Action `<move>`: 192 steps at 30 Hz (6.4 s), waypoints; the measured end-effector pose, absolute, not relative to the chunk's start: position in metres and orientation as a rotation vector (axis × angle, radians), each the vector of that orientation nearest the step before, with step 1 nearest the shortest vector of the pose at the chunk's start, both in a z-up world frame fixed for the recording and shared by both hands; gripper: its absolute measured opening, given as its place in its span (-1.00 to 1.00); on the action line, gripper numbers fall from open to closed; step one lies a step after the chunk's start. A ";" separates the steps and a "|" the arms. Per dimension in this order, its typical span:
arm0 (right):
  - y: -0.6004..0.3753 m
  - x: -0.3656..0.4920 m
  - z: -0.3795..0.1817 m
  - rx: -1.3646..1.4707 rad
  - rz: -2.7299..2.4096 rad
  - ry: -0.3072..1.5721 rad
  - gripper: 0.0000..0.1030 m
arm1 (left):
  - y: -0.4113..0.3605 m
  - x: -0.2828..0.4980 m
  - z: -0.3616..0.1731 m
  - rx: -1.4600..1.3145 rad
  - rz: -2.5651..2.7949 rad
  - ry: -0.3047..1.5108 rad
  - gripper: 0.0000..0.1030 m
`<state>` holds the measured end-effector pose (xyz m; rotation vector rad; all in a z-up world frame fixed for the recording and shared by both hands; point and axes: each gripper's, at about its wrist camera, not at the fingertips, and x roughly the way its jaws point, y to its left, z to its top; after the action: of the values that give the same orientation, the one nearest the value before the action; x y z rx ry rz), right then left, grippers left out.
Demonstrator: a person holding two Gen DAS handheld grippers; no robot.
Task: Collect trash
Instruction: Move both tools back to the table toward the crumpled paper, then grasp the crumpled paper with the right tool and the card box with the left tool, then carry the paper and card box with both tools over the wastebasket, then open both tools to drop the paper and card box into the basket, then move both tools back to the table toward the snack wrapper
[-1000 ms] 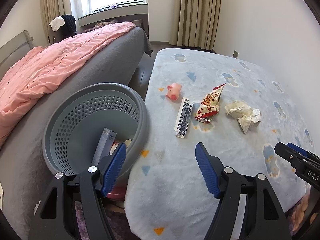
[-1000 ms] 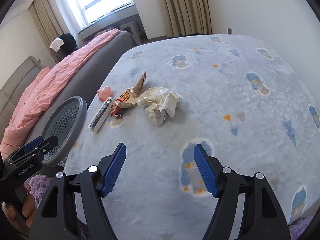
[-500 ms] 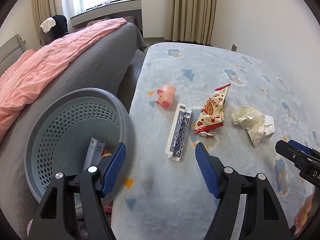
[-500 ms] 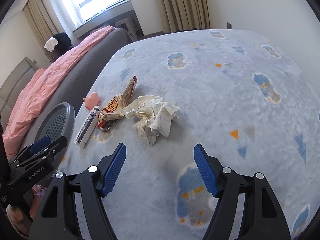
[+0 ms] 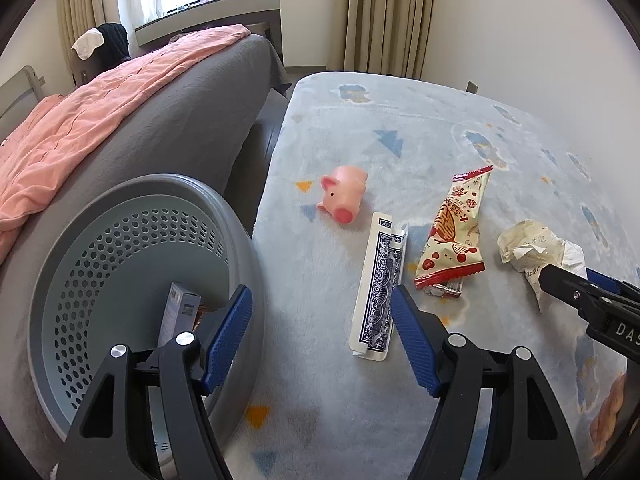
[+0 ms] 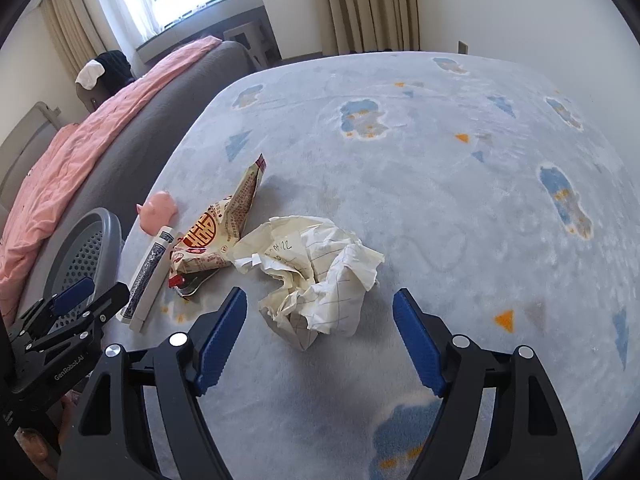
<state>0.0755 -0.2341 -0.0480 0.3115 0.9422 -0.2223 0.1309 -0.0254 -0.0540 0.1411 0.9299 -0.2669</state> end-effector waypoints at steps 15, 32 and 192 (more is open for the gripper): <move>-0.227 0.094 -0.062 0.230 -0.278 0.956 0.21 | -0.022 0.129 -0.050 0.137 -0.291 0.909 0.33; -0.240 0.065 -0.036 0.347 -0.210 0.884 -0.29 | -0.052 0.125 -0.052 0.267 -0.278 0.933 0.40; -0.115 0.051 0.004 0.259 -0.020 0.857 0.46 | 0.086 0.054 0.012 0.074 -0.153 0.869 0.30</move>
<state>0.0513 -0.1154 0.0044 0.2587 0.8571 -0.0196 0.0539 0.0856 0.0119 0.0737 0.8693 -0.1525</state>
